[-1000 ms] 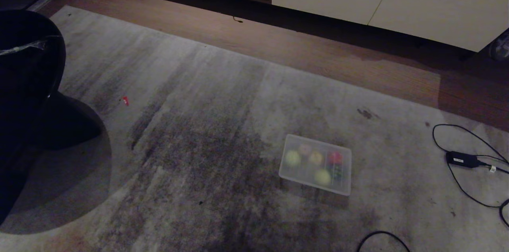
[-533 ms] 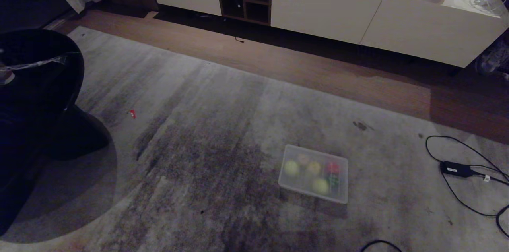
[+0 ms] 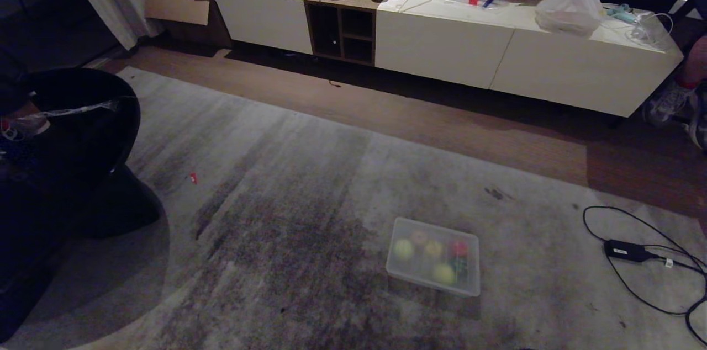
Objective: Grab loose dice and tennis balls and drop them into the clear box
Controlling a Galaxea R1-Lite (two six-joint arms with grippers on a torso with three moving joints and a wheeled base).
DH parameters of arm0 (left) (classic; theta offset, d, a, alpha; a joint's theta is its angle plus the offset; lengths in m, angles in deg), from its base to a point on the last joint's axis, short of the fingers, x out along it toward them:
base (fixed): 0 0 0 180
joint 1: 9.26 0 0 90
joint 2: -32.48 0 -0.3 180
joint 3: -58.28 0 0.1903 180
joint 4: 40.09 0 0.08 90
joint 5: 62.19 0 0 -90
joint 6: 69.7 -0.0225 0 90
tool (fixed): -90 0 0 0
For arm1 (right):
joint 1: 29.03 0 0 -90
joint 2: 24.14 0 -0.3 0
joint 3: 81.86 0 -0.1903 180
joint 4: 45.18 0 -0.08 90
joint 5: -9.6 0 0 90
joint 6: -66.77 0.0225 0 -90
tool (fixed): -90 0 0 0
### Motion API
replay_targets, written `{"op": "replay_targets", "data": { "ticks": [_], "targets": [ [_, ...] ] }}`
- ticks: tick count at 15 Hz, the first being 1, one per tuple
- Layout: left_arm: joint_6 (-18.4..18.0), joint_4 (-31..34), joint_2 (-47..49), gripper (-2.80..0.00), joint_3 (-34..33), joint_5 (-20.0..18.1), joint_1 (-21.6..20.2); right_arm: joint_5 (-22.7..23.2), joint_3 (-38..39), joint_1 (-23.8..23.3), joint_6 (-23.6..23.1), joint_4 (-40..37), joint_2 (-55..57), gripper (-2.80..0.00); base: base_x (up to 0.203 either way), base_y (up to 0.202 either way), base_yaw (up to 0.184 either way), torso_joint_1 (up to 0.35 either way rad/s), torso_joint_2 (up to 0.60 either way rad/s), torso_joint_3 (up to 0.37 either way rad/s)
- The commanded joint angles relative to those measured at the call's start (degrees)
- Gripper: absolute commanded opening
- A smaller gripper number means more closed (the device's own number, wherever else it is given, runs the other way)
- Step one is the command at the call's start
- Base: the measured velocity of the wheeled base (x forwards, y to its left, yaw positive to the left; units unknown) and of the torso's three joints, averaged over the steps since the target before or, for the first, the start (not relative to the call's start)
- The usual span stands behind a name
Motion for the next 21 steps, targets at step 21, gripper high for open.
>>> {"op": "replay_targets", "data": {
  "ticks": [21],
  "targets": [
    [-1.29, 0.06, 0.09, -2.80, -0.09, -0.30, 0.00, 0.01, -0.01, 0.04, 0.01, -0.02, 0.10, -2.80, 0.000, 0.000, 0.000, 0.002, 0.00, 0.192]
  ]
}}
